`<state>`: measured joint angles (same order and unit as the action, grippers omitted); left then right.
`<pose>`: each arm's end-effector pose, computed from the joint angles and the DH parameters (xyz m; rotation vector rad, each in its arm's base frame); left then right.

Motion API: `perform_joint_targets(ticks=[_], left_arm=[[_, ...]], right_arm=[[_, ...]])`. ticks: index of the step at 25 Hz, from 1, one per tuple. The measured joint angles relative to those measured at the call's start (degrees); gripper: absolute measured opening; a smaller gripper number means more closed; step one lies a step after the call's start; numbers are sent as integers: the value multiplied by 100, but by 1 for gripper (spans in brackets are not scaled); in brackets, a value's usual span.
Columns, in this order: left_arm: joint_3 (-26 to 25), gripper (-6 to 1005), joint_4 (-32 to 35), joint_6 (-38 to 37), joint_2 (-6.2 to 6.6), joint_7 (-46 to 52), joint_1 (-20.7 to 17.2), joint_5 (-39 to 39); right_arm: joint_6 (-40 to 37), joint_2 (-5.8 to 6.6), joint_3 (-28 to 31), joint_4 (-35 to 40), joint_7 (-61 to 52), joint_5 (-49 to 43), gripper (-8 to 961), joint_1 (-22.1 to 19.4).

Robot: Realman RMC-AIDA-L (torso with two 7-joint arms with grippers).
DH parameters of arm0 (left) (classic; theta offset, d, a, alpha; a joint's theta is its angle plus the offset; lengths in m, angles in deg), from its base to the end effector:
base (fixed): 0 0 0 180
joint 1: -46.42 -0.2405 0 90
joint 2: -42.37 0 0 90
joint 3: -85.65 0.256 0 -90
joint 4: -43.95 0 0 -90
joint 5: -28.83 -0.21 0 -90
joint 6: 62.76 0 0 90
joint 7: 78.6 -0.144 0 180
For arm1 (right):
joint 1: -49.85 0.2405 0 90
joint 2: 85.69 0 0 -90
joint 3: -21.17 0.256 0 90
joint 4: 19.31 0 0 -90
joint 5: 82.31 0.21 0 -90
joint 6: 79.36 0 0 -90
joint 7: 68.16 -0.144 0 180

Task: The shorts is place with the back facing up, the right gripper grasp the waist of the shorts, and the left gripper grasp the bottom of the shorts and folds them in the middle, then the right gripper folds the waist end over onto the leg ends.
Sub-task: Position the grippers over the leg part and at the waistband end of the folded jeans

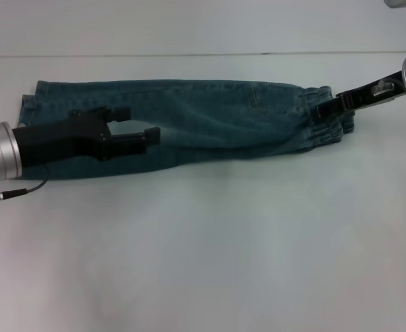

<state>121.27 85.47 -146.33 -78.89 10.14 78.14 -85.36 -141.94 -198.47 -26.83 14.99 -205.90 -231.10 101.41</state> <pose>-0.2537 0.3542 0.0083 -2.5530 -0.8048 -0.7474 0.2388 0.4503 0.0241 -2.2652 1.2716 -0.0673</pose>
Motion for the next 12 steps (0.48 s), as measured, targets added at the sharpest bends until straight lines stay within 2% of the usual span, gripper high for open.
perform_joint_targets(ticks=[3,12], left_arm=[[5,945,-12,0,-2,-20,3,0],[7,945,-13,8,-19,-32,-9,0]], right_arm=[[1,-17,1,-25,76,-4,808,20],[18,-70,-6,-27,269,-20,610,18]])
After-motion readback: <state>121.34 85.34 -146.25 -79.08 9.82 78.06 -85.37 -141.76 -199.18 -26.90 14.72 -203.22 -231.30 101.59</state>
